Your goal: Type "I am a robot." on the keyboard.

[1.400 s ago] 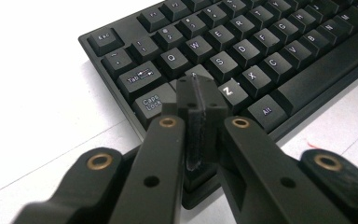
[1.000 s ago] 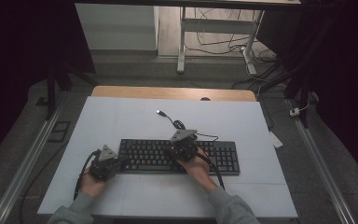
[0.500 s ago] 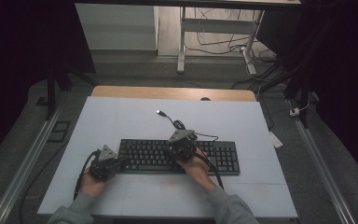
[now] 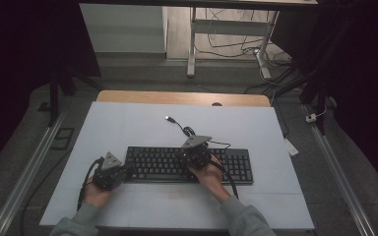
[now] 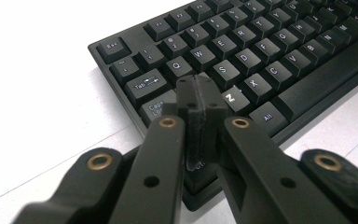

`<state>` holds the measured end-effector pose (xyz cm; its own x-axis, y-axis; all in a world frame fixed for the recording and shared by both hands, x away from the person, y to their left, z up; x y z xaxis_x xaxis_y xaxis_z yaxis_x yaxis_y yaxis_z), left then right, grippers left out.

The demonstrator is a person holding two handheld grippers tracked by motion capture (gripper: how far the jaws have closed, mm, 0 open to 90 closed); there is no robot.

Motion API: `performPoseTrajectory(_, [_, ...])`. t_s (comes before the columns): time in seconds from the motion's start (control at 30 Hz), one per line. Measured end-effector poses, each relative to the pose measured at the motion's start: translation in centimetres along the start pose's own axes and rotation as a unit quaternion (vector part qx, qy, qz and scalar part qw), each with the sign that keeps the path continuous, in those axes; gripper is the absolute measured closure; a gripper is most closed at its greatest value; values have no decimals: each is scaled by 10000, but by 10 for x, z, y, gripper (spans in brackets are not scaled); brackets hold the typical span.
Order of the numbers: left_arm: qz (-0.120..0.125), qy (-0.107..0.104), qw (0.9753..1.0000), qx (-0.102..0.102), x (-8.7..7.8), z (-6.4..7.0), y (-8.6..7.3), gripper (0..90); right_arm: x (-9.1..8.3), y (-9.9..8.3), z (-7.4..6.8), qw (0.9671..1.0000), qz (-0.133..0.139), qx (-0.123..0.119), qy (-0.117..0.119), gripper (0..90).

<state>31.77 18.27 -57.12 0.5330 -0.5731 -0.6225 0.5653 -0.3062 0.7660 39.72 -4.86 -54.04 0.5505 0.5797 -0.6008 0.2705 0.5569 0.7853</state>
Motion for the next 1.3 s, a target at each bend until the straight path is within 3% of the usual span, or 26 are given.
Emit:
performPoseTrajectory(0.2, [16, -11, 10000, -10, -1, 0, 0, 882, -5, -4, 4, 10000, 49, 67, 32, 894])
performPoseTrajectory(0.27, [23, -6, 10000, -22, -2, -1, 0, 877, -9, -6, 7, 9999, 37, 108, 74, 782])
performPoseTrajectory(0.57, [70, -2, 10000, -49, -2, -2, 0, 836, -26, -17, 16, 9998, 40, 197, 38, 607])
performPoseTrajectory(1.03, [225, -67, 9997, -82, -5, -3, 1, 543, -45, -37, 29, 9995, -21, 307, -114, 484])
performPoseTrajectory(1.3, [280, -82, 9995, -118, -7, -4, 1, 469, -60, -49, 36, 9990, -38, 387, -220, 471])
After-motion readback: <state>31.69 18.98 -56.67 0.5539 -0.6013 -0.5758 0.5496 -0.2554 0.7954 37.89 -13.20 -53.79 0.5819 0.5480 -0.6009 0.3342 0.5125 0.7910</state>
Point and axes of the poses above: each handheld gripper's, and its own axes: x roughly forward along the jaws, y roughly out of its top, z roughly to its right, the point moved 6 cm from there along x, roughly forward along the jaws, and after that the axes turned 11 degrees about -y, right-handed, at the moved point
